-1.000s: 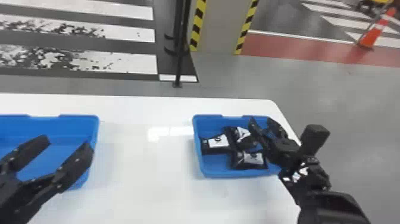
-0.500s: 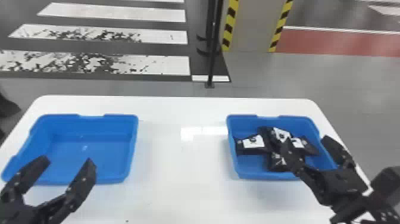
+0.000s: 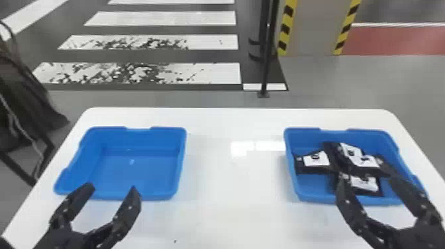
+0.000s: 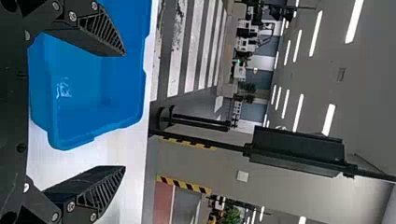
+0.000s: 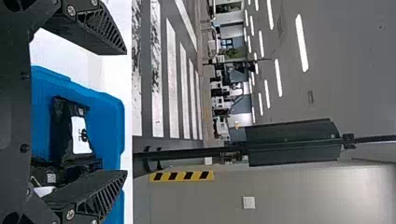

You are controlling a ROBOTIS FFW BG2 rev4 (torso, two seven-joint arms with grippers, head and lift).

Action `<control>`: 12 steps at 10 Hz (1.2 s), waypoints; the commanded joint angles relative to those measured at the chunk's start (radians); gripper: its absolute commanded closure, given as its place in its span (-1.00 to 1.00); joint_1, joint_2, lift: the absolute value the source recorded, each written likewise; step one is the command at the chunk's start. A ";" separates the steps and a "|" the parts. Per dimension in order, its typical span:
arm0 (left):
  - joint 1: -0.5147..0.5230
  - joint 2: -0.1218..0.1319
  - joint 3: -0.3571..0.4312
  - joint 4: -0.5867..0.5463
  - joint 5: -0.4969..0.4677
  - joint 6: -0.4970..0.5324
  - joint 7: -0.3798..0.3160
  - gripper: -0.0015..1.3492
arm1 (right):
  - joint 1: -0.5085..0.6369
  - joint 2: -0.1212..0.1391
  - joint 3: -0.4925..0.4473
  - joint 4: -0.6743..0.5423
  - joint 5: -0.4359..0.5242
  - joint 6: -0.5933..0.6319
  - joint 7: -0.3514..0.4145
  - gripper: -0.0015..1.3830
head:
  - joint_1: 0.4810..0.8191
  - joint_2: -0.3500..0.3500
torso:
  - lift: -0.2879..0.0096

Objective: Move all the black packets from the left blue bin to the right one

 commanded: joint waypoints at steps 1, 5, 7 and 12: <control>-0.012 -0.003 -0.016 0.000 -0.003 0.003 0.000 -0.72 | -0.007 -0.007 0.007 0.003 0.008 0.001 0.000 -0.83 | 0.27 0.12 | -0.01; -0.034 0.008 -0.048 0.000 -0.005 0.030 0.012 -0.72 | -0.014 -0.015 0.017 0.018 -0.006 0.006 0.000 -0.83 | 0.27 0.07 | -0.01; -0.037 0.012 -0.054 0.000 -0.005 0.040 0.014 -0.72 | -0.024 -0.017 0.027 0.027 -0.016 0.006 0.000 -0.83 | 0.27 0.06 | -0.01; -0.042 0.018 -0.066 0.000 -0.007 0.052 0.014 -0.72 | -0.034 -0.023 0.038 0.037 -0.026 0.006 0.000 -0.83 | 0.27 0.04 | -0.01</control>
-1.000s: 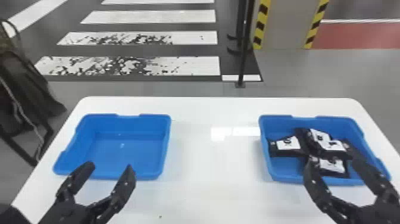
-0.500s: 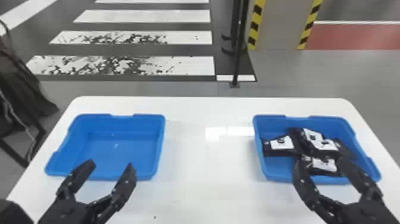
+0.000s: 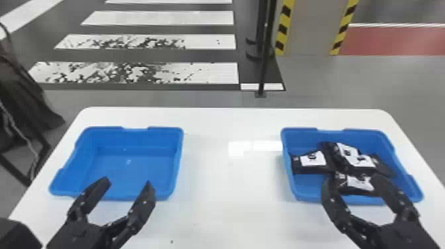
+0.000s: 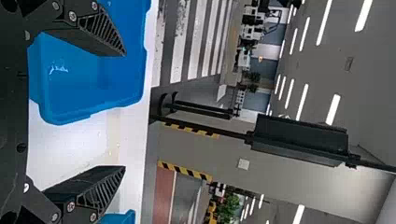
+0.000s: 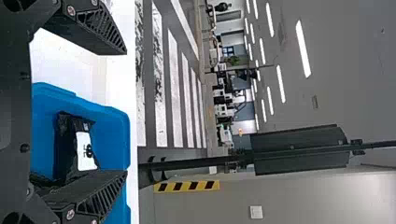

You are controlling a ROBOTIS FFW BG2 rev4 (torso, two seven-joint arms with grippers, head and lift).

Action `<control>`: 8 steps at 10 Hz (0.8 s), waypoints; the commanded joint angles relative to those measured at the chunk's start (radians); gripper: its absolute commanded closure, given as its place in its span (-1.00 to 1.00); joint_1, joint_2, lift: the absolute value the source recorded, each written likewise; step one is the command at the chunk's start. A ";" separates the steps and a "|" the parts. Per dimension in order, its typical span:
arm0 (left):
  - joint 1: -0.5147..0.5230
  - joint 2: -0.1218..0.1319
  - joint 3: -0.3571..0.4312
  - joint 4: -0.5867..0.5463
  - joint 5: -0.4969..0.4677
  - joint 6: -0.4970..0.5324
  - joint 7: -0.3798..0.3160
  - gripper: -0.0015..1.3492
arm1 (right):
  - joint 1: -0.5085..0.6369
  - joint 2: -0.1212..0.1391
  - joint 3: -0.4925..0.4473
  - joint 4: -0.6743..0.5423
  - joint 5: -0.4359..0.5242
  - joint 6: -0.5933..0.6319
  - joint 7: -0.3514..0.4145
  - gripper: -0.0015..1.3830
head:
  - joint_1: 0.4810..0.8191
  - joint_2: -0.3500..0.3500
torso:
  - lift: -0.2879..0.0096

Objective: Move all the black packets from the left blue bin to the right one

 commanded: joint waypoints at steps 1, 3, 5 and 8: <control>0.000 0.000 0.000 0.000 -0.002 0.001 0.000 -0.72 | -0.001 -0.003 0.003 0.001 -0.002 0.000 0.000 -0.83 | 0.27 0.05 | -0.01; 0.000 0.001 0.000 0.000 0.000 0.004 0.000 -0.72 | -0.003 -0.003 0.005 0.001 -0.006 0.000 0.000 -0.83 | 0.27 0.06 | -0.01; 0.000 0.000 0.000 0.000 0.000 0.006 0.000 -0.72 | -0.001 -0.004 0.005 0.001 -0.010 0.000 0.000 -0.83 | 0.27 0.06 | -0.01; 0.002 -0.005 0.008 0.002 0.002 0.011 0.000 -0.72 | -0.001 -0.004 0.005 0.001 -0.014 0.000 0.000 -0.81 | 0.27 0.06 | -0.01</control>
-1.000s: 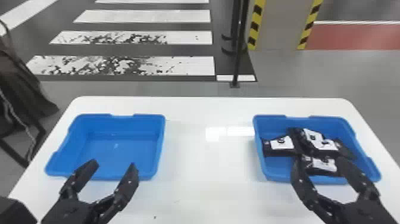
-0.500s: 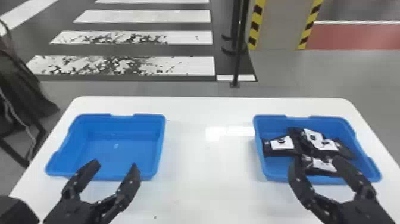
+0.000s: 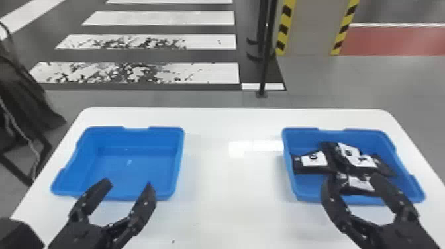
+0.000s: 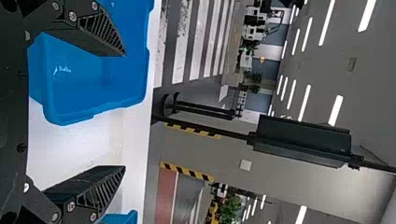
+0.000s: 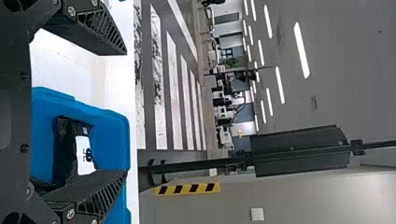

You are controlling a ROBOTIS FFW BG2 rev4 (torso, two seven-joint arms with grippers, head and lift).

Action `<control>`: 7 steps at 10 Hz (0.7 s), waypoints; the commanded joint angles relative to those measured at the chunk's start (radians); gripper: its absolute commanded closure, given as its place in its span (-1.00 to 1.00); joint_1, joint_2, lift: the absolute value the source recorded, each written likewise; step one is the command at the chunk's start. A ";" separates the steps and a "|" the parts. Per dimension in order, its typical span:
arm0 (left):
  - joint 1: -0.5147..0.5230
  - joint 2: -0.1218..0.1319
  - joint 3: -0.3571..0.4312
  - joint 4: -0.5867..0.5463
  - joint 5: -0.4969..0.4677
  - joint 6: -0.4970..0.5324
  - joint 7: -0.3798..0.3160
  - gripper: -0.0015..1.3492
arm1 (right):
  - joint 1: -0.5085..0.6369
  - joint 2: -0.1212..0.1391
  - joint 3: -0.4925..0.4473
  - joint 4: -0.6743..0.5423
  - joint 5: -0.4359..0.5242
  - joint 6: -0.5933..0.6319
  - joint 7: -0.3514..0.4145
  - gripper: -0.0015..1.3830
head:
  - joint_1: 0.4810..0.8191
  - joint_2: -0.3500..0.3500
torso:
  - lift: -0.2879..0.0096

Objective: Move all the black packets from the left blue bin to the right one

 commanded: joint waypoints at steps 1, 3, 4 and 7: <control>0.001 -0.002 0.003 0.001 0.001 0.001 0.000 -0.72 | 0.001 0.000 0.000 -0.001 -0.002 0.000 0.000 -0.81 | 0.27 0.07 | -0.01; 0.003 -0.005 0.011 0.003 0.005 0.009 0.000 -0.72 | 0.001 -0.002 0.000 0.001 -0.006 0.000 0.000 -0.81 | 0.27 0.08 | -0.01; 0.003 -0.005 0.011 0.003 0.005 0.006 0.000 -0.72 | 0.001 -0.002 0.000 0.001 -0.006 0.000 0.000 -0.81 | 0.27 0.08 | -0.01; 0.003 -0.005 0.009 0.003 0.005 0.009 0.000 -0.72 | 0.001 -0.003 0.000 0.001 -0.008 0.000 0.000 -0.81 | 0.27 0.09 | -0.01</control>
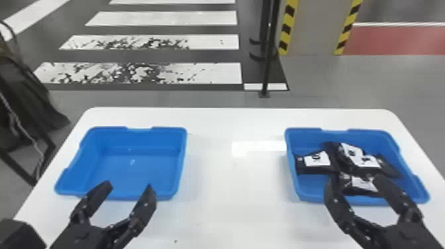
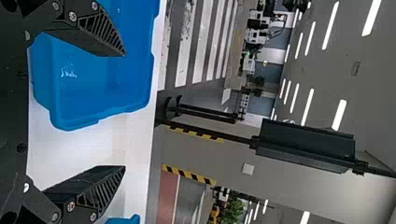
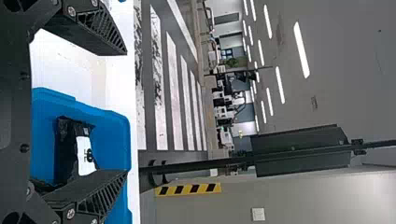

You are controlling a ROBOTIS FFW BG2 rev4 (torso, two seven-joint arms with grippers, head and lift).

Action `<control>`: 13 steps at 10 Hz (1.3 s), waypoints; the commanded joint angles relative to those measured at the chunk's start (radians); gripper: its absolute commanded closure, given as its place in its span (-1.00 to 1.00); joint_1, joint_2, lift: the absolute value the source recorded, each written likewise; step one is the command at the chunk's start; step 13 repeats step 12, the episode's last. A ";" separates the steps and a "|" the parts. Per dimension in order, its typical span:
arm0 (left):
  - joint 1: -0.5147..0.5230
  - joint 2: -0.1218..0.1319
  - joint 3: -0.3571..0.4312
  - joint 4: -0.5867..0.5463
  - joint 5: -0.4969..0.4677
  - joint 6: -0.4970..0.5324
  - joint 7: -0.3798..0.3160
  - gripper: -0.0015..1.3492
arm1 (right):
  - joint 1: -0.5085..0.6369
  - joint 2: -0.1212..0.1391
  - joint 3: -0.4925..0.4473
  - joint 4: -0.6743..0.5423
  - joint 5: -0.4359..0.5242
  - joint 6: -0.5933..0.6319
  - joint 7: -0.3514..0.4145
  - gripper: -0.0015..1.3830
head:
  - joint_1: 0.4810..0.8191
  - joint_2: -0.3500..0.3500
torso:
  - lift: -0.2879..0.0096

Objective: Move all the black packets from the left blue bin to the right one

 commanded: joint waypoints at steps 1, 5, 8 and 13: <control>0.000 0.000 -0.001 0.000 0.000 0.001 0.000 -0.72 | 0.000 0.000 0.000 0.000 -0.002 0.000 0.000 -0.81 | 0.27 0.09 | -0.01; 0.000 0.000 -0.001 0.000 0.000 0.003 0.000 -0.72 | 0.000 0.000 0.000 0.000 -0.004 0.000 0.000 -0.81 | 0.27 0.09 | -0.01; 0.000 0.000 -0.001 0.000 0.000 0.003 0.000 -0.72 | 0.000 0.000 0.000 0.000 -0.006 0.000 0.000 -0.81 | 0.27 0.09 | -0.01; 0.000 0.000 -0.001 0.000 0.002 0.011 0.000 -0.72 | 0.000 0.000 0.000 0.000 -0.012 0.000 0.000 -0.81 | 0.27 0.09 | -0.01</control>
